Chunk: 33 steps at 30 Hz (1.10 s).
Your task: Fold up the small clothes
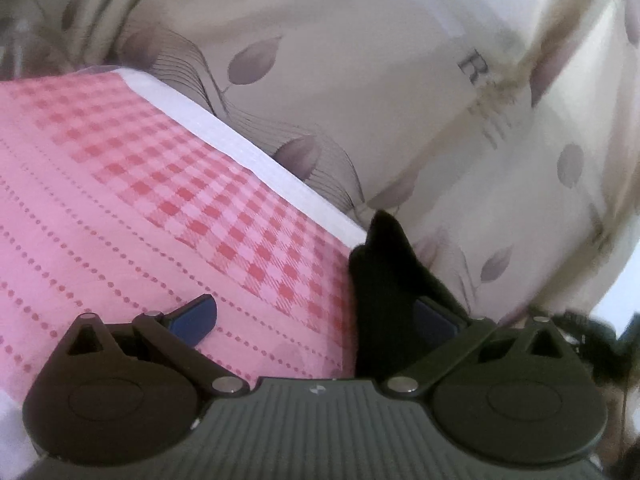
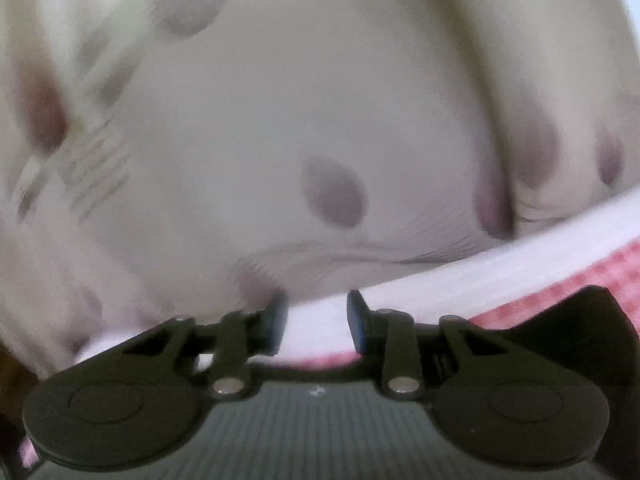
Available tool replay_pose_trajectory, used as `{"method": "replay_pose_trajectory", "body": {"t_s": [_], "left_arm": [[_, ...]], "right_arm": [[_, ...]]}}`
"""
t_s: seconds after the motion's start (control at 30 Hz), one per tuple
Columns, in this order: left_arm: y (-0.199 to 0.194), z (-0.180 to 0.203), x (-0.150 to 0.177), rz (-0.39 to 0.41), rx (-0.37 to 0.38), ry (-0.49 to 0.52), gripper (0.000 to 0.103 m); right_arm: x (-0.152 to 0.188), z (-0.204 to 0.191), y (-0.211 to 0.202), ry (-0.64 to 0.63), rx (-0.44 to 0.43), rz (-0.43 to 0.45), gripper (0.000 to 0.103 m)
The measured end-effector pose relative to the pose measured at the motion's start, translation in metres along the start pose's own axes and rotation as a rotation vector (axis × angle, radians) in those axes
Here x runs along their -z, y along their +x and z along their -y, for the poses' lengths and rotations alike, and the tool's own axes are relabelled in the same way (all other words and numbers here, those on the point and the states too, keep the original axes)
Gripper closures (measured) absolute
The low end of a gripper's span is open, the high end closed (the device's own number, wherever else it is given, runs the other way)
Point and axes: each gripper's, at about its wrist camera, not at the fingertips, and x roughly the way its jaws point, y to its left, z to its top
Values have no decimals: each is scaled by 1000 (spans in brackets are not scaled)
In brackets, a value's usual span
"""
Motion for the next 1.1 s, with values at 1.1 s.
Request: {"method": "replay_pose_trajectory", "body": {"t_s": [1.1], "left_arm": [[10,39,-2,-106,-81,243,0]], "right_arm": [[111,-35,-127,-390,181,-3,71]]}}
